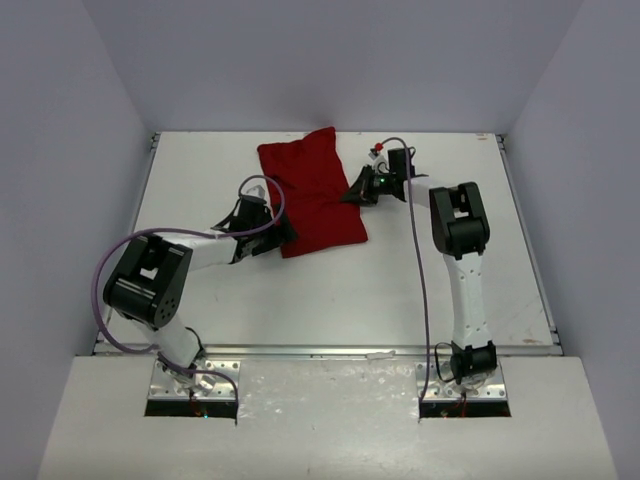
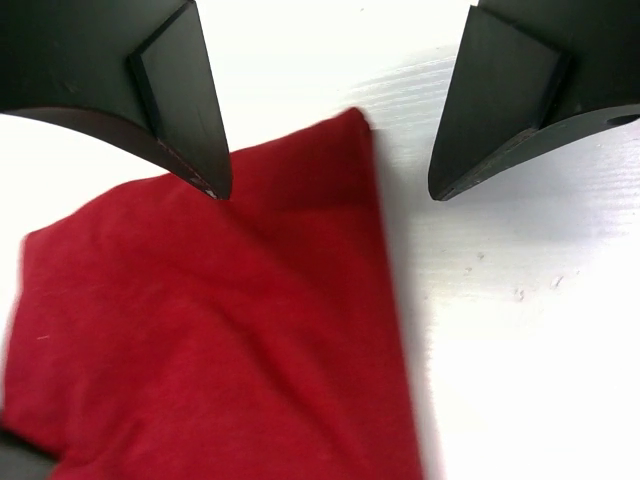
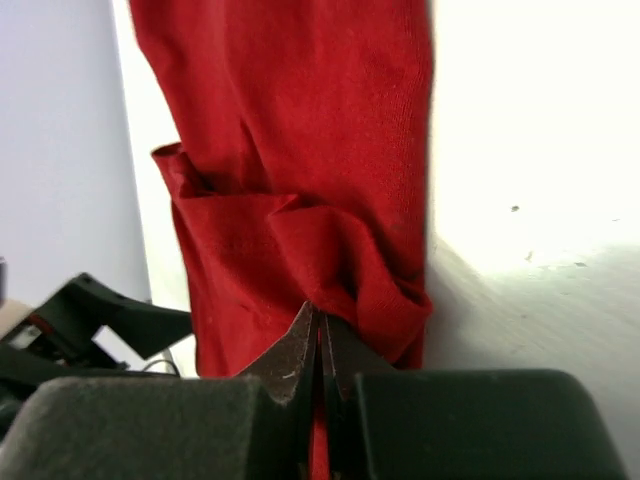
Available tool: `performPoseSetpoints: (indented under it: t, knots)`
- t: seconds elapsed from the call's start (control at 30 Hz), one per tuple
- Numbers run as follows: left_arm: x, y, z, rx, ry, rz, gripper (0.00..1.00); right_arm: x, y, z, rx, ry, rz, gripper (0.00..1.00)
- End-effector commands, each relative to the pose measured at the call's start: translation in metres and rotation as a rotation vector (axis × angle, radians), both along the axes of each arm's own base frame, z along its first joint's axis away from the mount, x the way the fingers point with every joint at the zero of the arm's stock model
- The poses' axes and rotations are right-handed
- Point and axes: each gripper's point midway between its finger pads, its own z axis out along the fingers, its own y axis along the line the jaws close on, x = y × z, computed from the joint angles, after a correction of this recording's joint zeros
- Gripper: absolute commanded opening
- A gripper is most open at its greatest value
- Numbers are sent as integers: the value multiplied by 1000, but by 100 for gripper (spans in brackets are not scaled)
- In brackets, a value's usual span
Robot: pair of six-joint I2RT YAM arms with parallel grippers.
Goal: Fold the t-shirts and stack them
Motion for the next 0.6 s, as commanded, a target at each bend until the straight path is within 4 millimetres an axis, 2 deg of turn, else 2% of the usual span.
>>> performPoseSetpoints:
  t: [0.0,0.13,0.27,0.37,0.43,0.47,0.57]
  knots:
    - [4,5,-8,16,0,14,77,12,-3,18,104,-40,-36,4]
    - [3,8,-16,36,24,23,76,11,6,52,240,-48,14,11]
    - [4,4,-12,20,13,13,76,13,9,73,303,-60,16,13]
    - [2,0,-13,10,27,-5,73,23,9,69,282,-60,9,12]
    - [2,-2,-12,8,27,-10,72,26,8,54,265,-9,1,9]
    - [-1,-1,-14,17,36,-7,72,29,7,37,232,26,-14,7]
    - [-5,0,-14,20,43,-6,72,24,8,16,232,63,-11,5]
